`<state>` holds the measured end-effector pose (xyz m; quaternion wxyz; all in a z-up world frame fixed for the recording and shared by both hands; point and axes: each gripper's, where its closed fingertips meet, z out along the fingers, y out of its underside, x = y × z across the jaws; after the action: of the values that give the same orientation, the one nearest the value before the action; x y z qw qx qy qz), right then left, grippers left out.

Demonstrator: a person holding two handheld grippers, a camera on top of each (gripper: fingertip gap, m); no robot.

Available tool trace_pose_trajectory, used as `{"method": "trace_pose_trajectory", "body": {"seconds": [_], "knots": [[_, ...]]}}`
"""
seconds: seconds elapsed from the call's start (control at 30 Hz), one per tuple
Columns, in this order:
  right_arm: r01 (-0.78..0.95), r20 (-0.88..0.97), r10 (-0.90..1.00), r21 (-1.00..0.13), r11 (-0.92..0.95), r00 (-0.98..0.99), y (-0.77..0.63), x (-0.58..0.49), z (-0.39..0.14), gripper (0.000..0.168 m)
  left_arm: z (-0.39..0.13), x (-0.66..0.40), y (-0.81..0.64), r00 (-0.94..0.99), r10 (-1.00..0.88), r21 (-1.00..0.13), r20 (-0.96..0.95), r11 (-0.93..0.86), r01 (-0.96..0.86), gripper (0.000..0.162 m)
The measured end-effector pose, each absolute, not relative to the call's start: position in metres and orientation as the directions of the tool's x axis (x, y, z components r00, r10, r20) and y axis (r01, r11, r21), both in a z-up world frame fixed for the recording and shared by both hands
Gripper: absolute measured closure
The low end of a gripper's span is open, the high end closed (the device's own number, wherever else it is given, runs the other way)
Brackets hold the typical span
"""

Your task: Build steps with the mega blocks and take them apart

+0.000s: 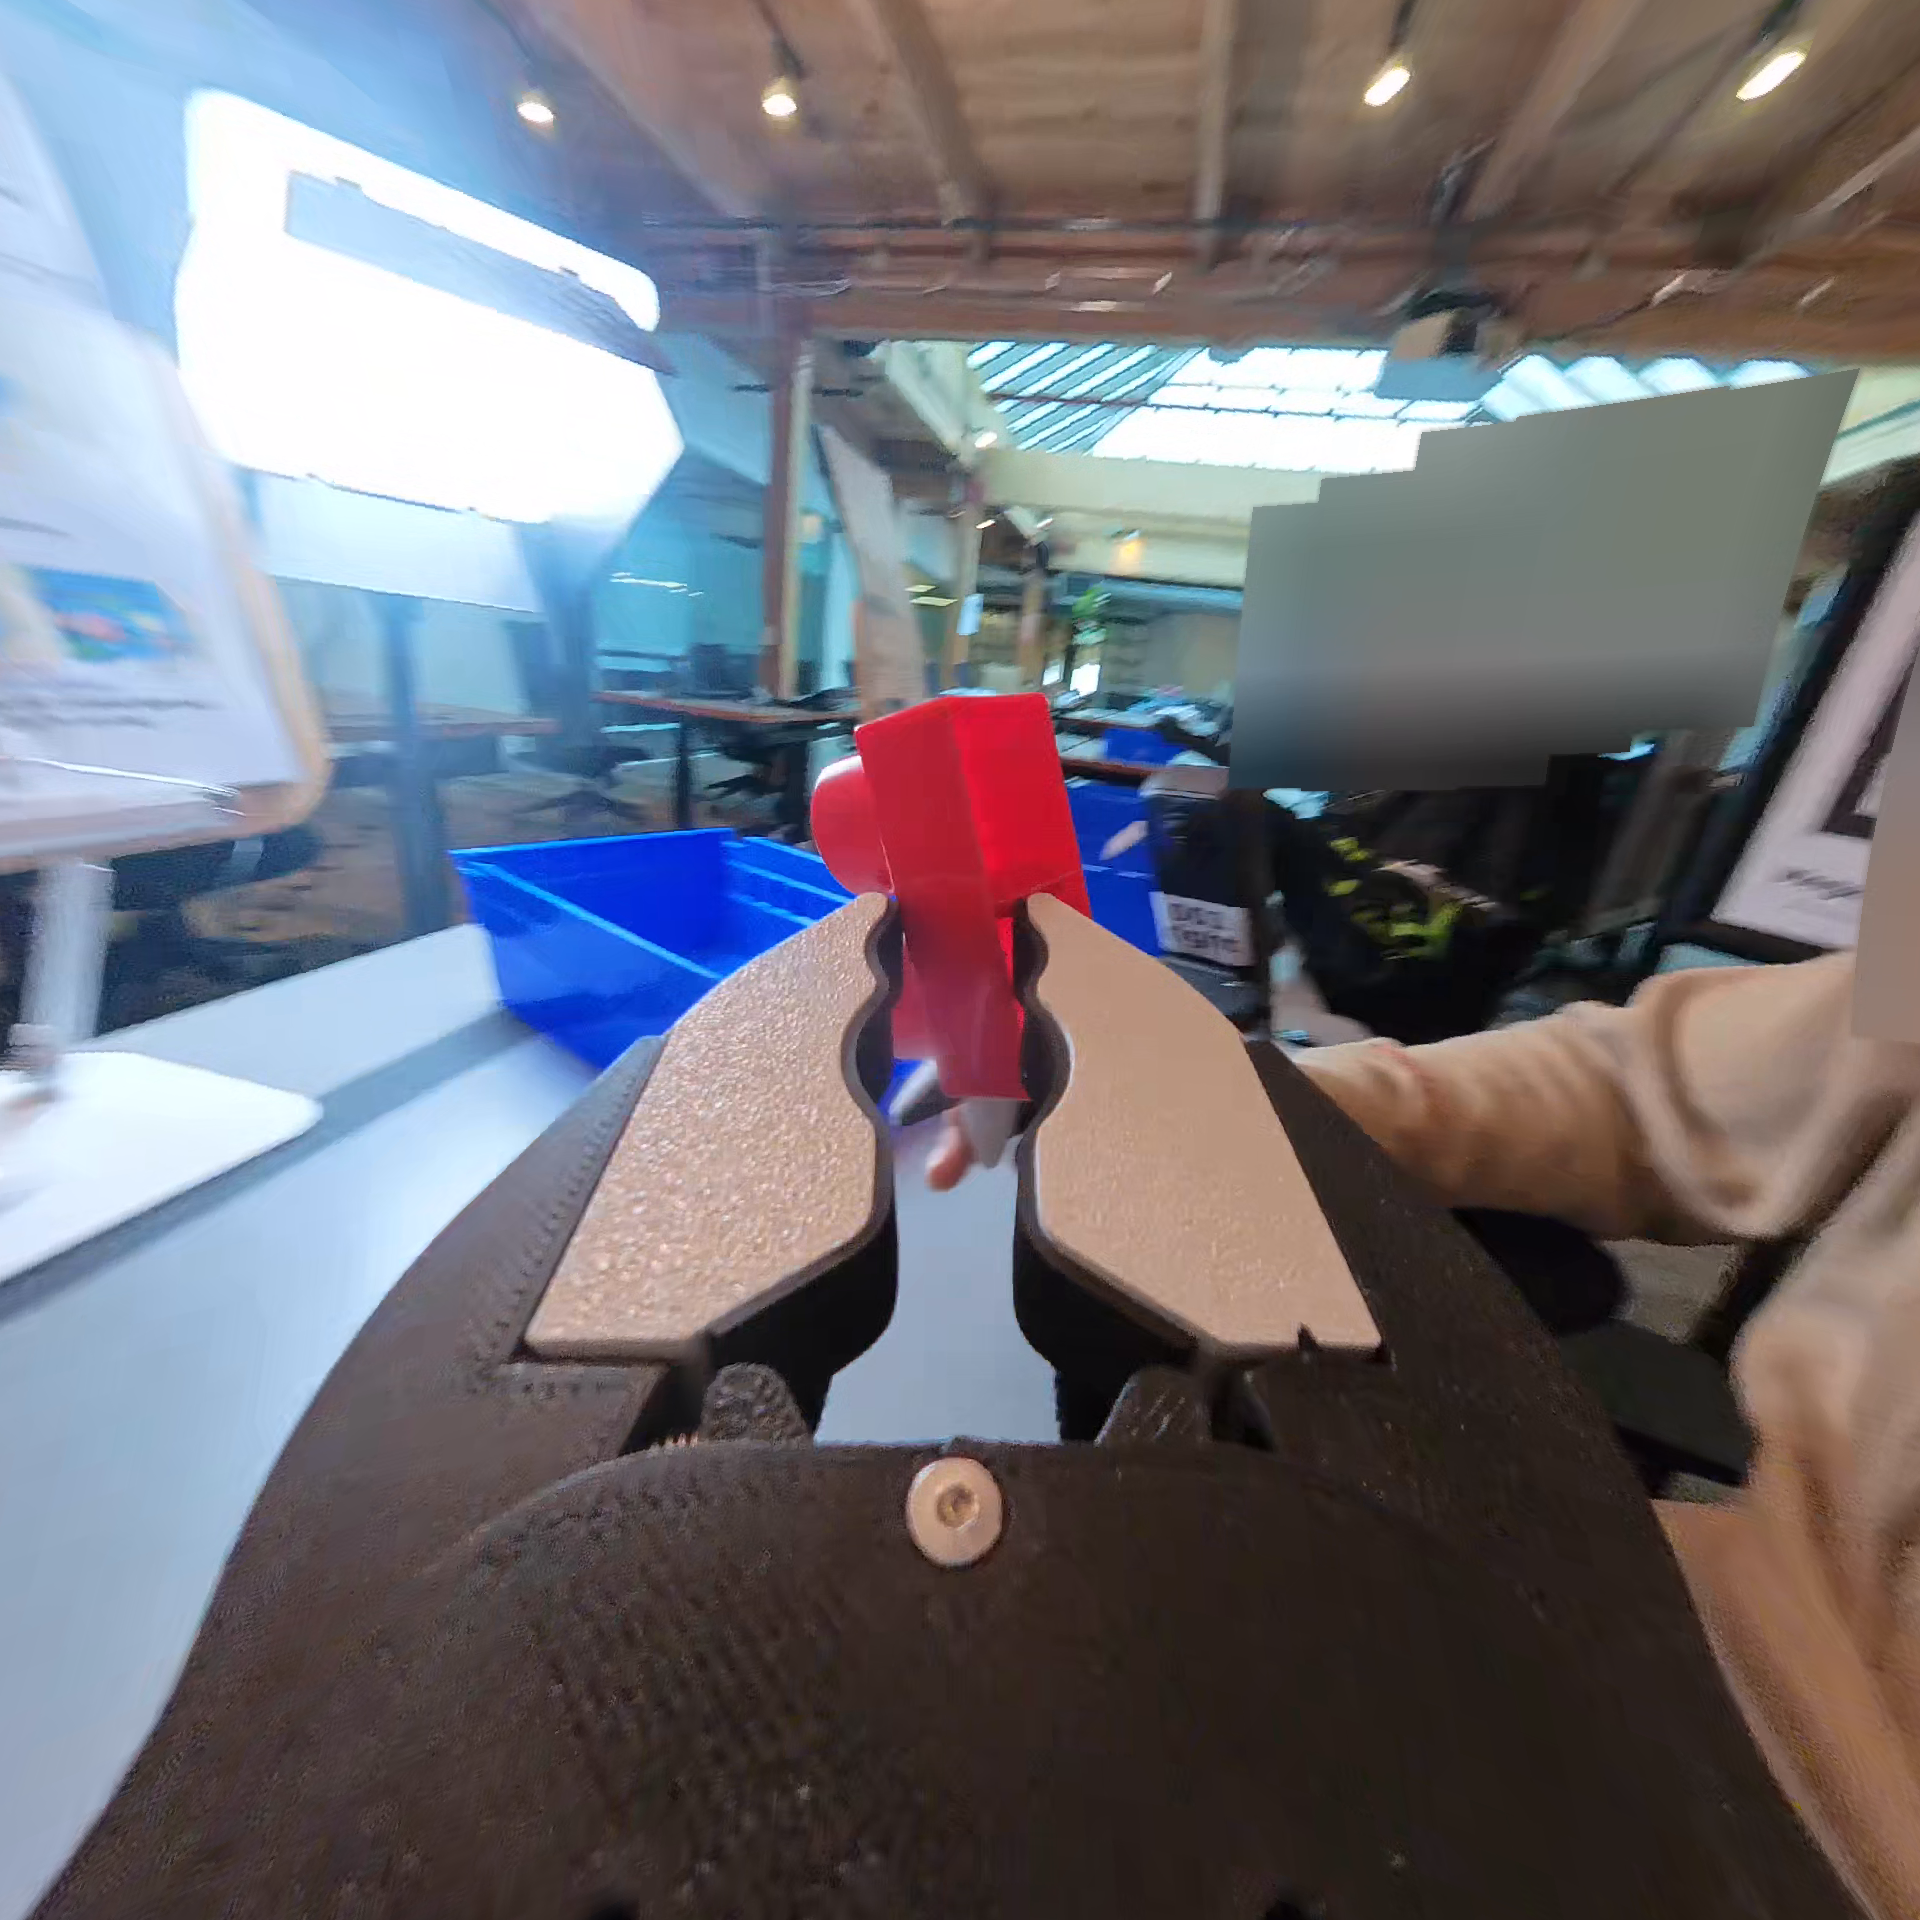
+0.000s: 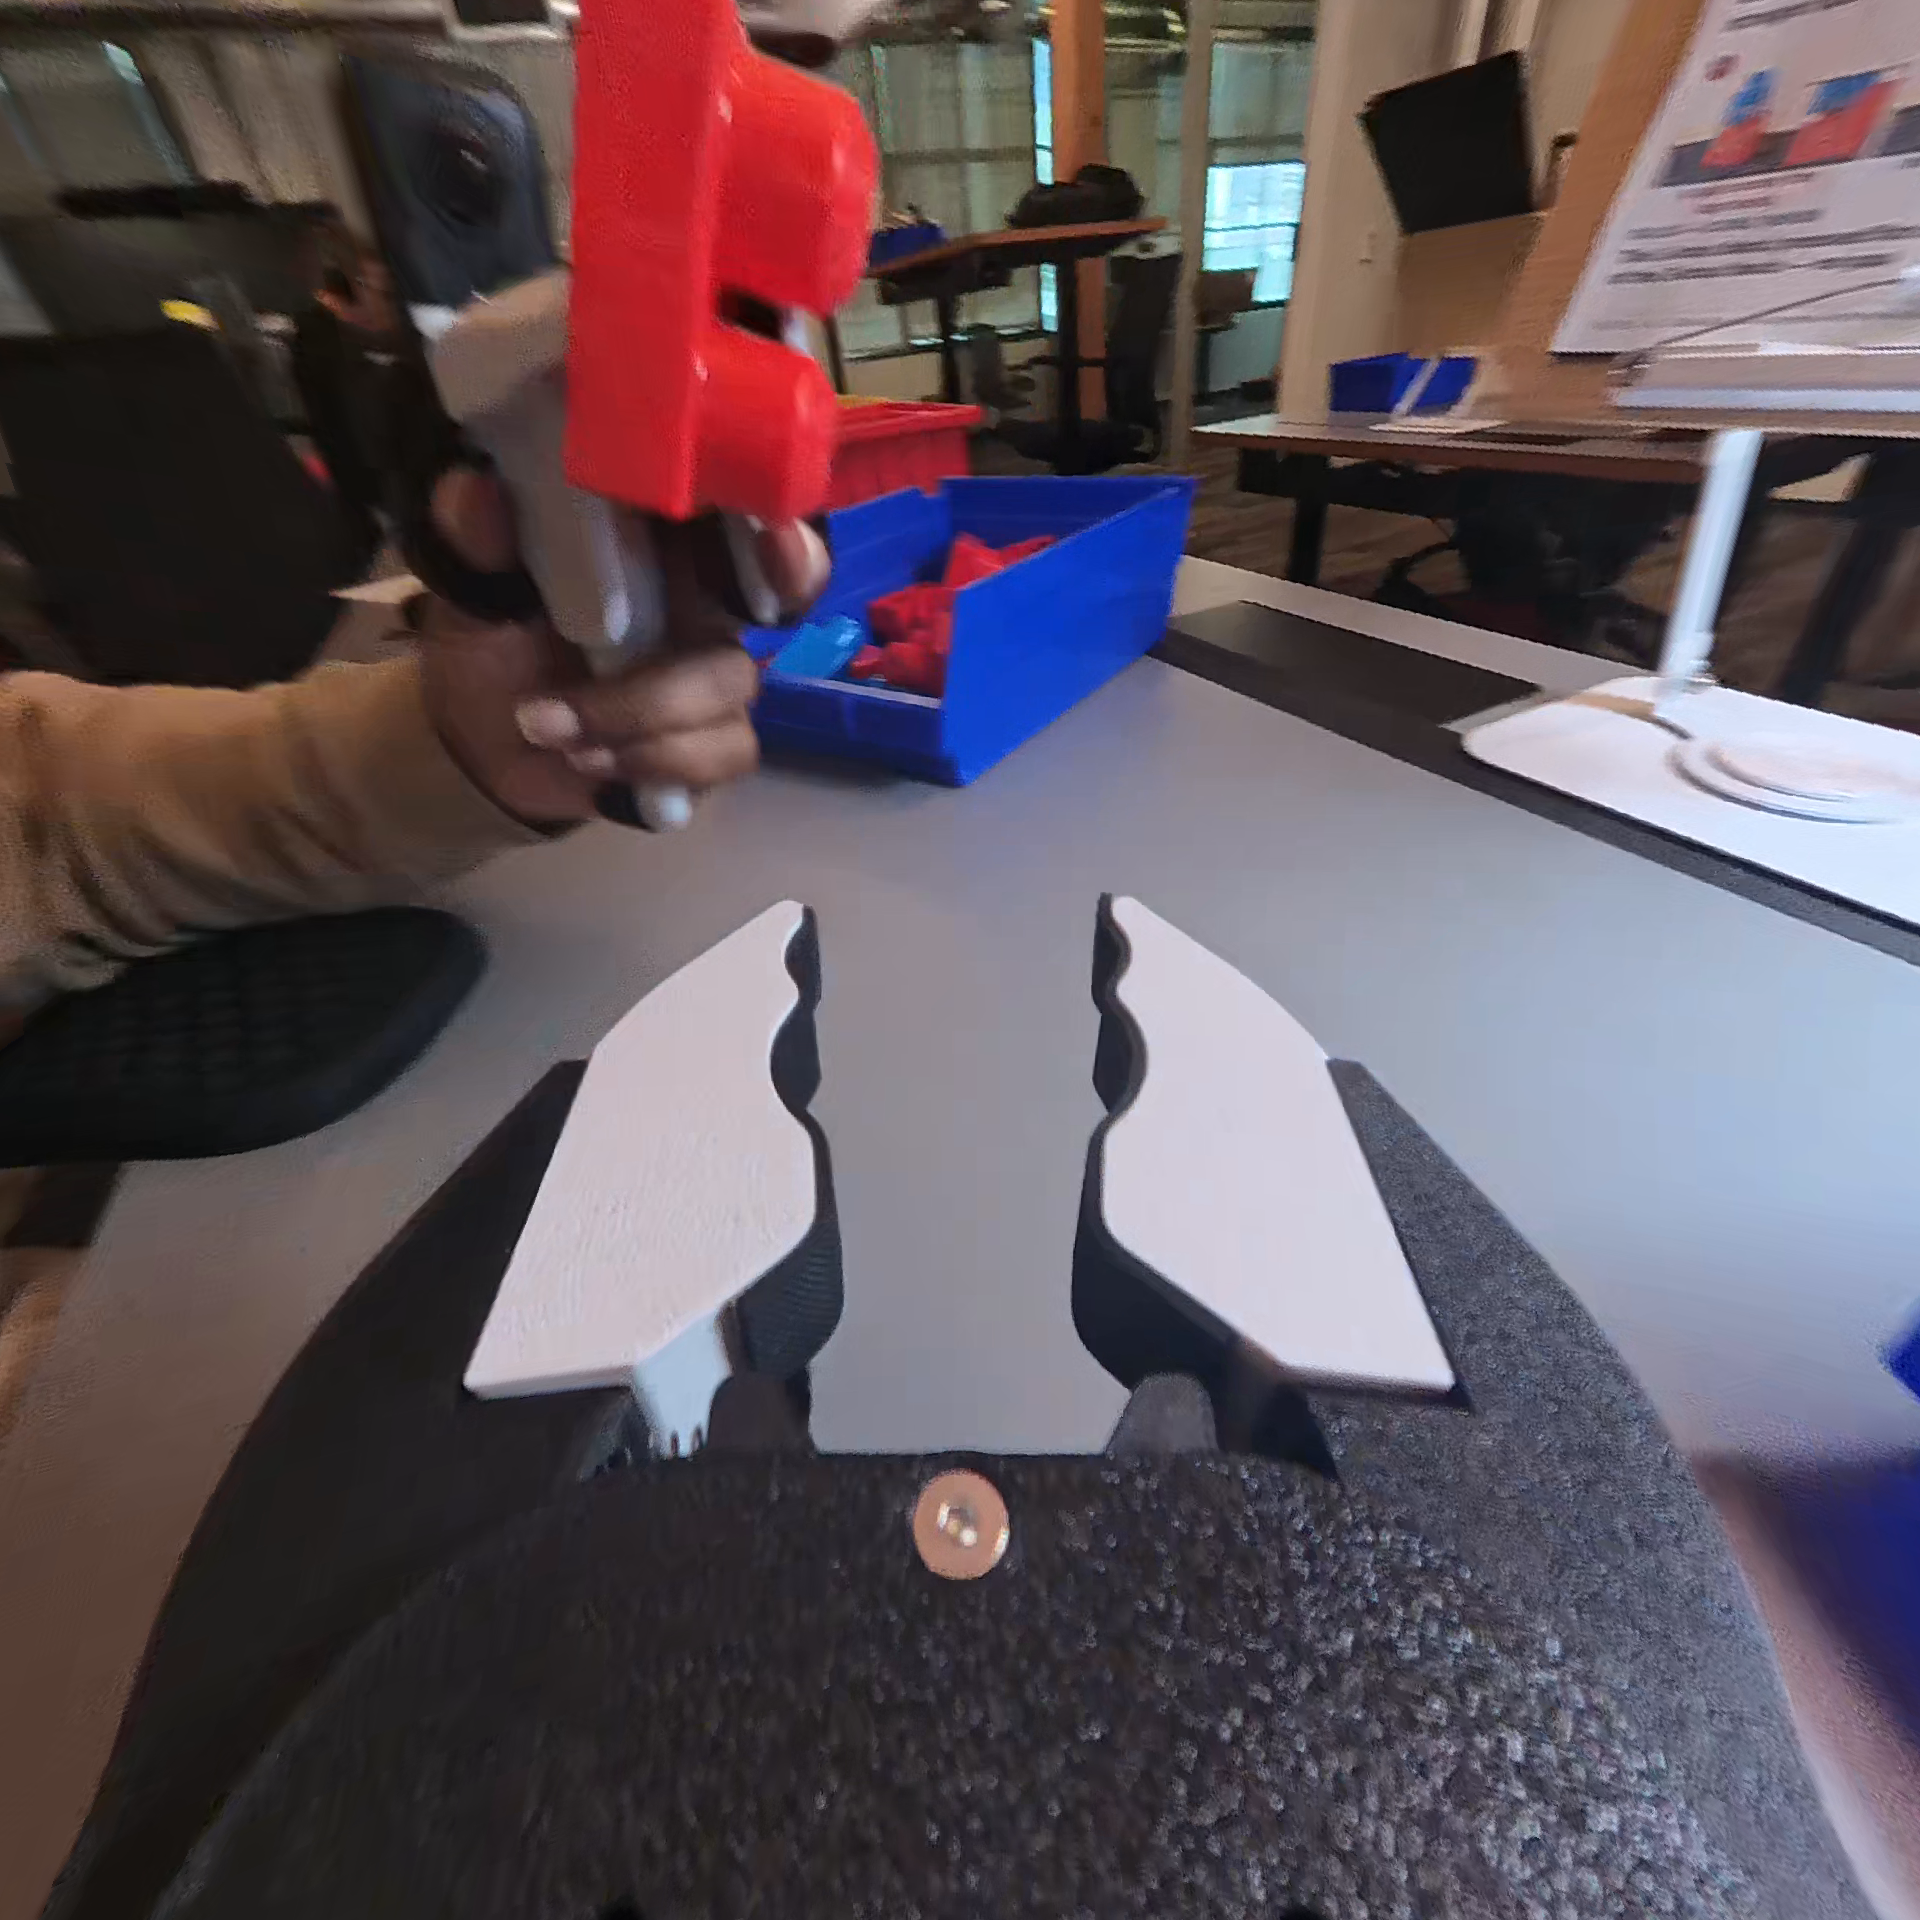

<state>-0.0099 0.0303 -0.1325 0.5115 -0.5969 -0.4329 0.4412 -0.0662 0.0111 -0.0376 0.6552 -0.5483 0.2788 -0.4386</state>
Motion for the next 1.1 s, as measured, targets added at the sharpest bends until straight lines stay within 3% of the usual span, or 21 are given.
{"method": "trace_pose_trajectory", "body": {"seconds": [0.13,0.23,0.63,0.9,1.1], "knots": [[0.032,-0.179,0.984,-0.983,-0.179,0.014,-0.015,-0.031,-0.126,0.109,-0.072,-0.043,-0.008,0.276,-0.936,-0.937,0.22,-0.124,0.327,0.142],[0.042,-0.208,0.978,-0.978,-0.207,-0.033,-0.031,-0.042,-0.125,0.107,-0.089,-0.027,-0.024,0.156,-0.958,-0.937,0.239,-0.186,0.296,0.142],[0.305,0.001,0.999,-0.952,-0.014,0.049,-0.042,-0.049,-0.155,0.112,-0.13,-0.016,-0.037,0.064,-0.988,-0.984,0.14,-0.132,0.118,0.142],[0.489,0.223,0.964,-0.863,0.128,0.142,-0.025,-0.039,-0.173,0.112,-0.151,-0.016,-0.028,0.144,-0.986,-0.996,0.079,-0.086,-0.04,0.141],[0.554,0.296,0.938,-0.819,0.15,0.183,-0.011,-0.034,-0.183,0.112,-0.148,-0.027,-0.021,0.179,-0.979,-0.989,0.099,-0.117,-0.089,0.118]]}}
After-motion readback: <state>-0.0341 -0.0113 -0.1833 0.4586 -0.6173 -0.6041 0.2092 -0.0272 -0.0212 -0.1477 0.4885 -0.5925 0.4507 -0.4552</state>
